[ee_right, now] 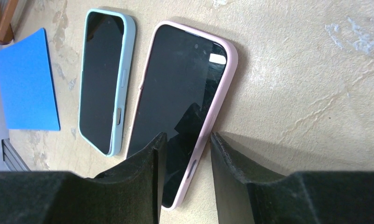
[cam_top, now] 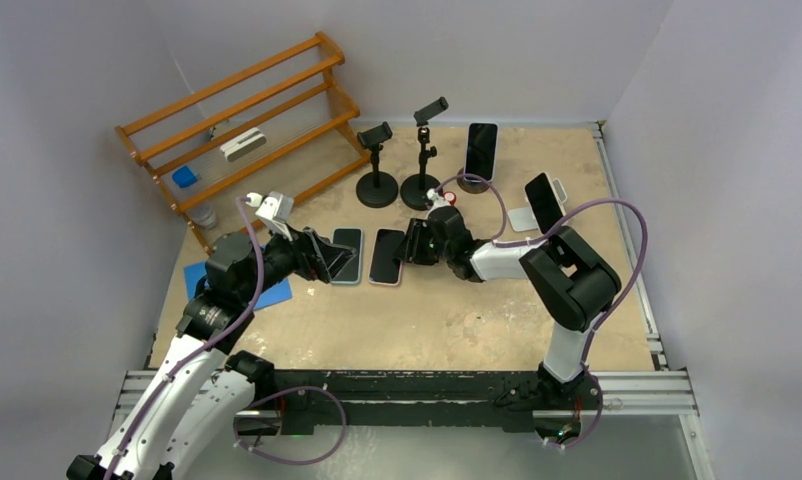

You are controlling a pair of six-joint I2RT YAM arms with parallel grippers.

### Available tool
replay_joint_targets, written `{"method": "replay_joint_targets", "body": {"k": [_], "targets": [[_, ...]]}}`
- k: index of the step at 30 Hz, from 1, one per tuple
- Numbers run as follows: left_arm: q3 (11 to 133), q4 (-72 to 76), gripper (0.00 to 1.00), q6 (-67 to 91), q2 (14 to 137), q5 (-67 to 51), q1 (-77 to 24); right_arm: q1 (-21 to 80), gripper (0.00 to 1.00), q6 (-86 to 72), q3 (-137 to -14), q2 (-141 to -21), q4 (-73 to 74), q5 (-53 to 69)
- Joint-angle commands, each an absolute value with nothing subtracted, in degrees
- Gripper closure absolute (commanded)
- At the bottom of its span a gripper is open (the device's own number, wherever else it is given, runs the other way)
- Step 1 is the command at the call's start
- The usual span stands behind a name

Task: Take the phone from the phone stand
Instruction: Place the phone at the center of the board.

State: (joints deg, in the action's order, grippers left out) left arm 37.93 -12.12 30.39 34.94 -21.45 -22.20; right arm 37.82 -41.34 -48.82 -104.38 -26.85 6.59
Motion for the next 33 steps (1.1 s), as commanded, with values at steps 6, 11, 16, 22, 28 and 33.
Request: {"method": "replay_joint_targets", "body": {"k": [6, 11, 16, 22, 28, 33], "targets": [[40.1, -10.3, 0.18, 30.0, 35.0, -22.2, -22.1, 38.1, 0.59, -40.6, -51.6, -105.8, -30.3, 7.3], [40.2, -10.4, 0.18, 30.0, 35.0, -22.3, -22.1, 38.4, 0.59, -40.7, -52.5, -106.4, -30.5, 7.8], [40.2, -10.4, 0.18, 30.0, 35.0, -22.3, -22.1, 39.2, 0.59, -41.3, -53.5, -106.8, -30.6, 8.1], [40.2, -10.4, 0.18, 30.0, 35.0, -22.3, -22.1, 40.6, 0.59, -42.7, -54.3, -107.4, -30.5, 8.3], [40.2, -10.4, 0.18, 30.0, 35.0, -22.3, -22.1, 40.7, 0.59, -43.3, -53.2, -106.1, -29.6, 7.3], [40.2, -10.3, 0.18, 30.0, 34.9, -22.4, -22.1, 40.7, 0.58, -43.2, -50.6, -104.1, -29.6, 6.3]]}}
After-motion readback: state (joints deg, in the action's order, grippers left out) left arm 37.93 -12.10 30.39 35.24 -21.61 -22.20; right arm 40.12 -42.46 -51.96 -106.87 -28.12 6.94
